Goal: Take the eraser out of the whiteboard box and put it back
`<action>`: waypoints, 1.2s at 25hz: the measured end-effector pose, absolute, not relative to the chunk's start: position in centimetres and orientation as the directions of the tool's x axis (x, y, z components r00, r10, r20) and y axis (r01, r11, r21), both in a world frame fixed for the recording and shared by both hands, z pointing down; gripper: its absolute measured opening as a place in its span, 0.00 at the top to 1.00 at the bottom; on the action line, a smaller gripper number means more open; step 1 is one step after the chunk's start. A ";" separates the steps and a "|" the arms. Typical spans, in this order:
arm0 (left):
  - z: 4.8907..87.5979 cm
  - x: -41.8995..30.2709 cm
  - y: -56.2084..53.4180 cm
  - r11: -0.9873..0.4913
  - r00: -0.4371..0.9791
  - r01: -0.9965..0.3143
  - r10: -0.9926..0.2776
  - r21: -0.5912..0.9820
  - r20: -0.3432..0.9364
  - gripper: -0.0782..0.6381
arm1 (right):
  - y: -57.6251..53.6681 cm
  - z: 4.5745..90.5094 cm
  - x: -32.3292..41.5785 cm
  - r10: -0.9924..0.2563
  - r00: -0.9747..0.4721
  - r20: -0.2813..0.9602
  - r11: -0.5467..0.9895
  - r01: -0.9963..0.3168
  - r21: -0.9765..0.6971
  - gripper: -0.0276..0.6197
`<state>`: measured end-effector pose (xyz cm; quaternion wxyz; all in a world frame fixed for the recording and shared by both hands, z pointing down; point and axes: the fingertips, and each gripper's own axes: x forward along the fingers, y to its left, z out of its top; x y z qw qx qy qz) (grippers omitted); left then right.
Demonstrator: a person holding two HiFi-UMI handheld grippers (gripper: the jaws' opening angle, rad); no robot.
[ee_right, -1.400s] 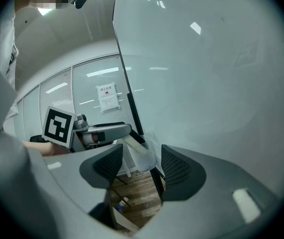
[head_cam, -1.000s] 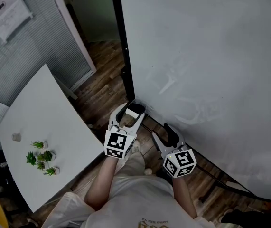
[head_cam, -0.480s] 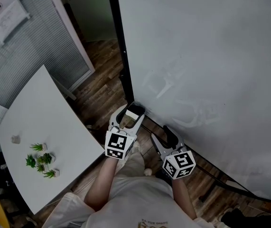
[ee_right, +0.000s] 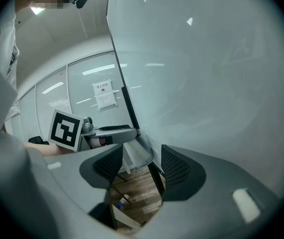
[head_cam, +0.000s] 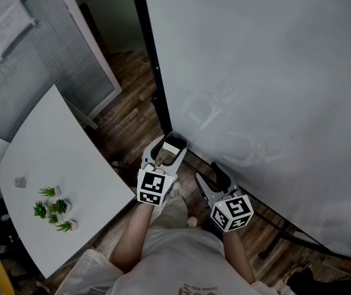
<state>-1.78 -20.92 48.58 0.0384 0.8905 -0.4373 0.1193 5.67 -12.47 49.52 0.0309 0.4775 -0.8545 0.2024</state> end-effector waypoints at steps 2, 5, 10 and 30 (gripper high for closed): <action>48.7 -1.7 -21.0 -0.615 0.588 -0.788 -0.769 -0.036 0.250 0.52 | -12.5 49.5 5.7 -0.802 -0.543 0.248 0.463 -0.828 -0.317 0.58; 48.8 -1.7 -21.1 -0.616 0.589 -0.787 -0.768 -0.037 0.250 0.52 | -12.5 49.7 5.7 -0.801 -0.544 0.249 0.463 -0.827 -0.319 0.58; 48.9 -1.8 -21.1 -0.616 0.591 -0.787 -0.768 -0.035 0.247 0.51 | -12.6 49.7 5.5 -0.802 -0.543 0.247 0.463 -0.828 -0.317 0.58; 48.4 -2.4 -20.4 -0.616 0.595 -0.788 -0.761 -0.001 0.259 0.50 | -11.9 48.7 5.1 -0.807 -0.545 0.228 0.473 -0.827 -0.304 0.58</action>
